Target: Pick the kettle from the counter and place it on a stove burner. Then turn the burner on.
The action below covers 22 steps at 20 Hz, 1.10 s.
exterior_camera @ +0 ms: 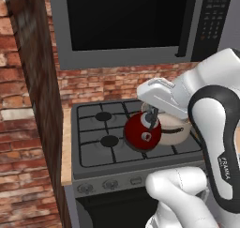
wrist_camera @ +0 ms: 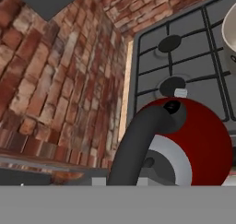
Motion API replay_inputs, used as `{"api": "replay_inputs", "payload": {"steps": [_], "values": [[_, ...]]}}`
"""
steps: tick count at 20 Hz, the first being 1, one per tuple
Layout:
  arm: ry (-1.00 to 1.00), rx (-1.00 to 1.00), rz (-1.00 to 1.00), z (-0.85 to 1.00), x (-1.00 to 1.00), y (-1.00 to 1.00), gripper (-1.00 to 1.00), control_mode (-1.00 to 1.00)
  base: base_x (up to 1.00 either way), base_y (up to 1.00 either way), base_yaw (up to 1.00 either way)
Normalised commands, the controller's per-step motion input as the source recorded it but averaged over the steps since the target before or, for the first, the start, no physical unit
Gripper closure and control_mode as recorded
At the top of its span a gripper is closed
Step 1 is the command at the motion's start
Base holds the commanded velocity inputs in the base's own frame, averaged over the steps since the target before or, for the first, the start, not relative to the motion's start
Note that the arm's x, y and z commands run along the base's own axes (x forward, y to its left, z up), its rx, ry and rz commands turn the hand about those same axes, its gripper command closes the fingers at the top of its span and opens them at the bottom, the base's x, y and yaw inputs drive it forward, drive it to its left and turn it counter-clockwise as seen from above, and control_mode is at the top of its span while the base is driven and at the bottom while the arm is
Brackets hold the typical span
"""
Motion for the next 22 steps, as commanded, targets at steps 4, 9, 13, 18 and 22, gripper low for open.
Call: {"api": "replay_inputs", "payload": {"steps": [4, 9, 13, 18, 22], "values": [[0.00, -0.02, 0.00, -0.22, 0.31, 0.15, 1.00, -1.00, 0.00, 0.00, 0.00], [0.00, 0.00, 0.00, -0.13, 0.31, 0.22, 1.00, -1.00, 0.00, 0.00, 0.00], [0.00, 0.00, -0.01, -0.12, 0.34, 0.15, 1.00, -1.00, 0.00, 0.00, 0.00], [0.00, 0.00, 0.00, -0.15, 0.34, 0.09, 1.00, -1.00, 0.00, 0.00, 0.00], [-0.02, 0.00, 0.00, -0.10, 0.27, 0.00, 1.00, -1.00, 0.00, 0.00, 0.00]]}}
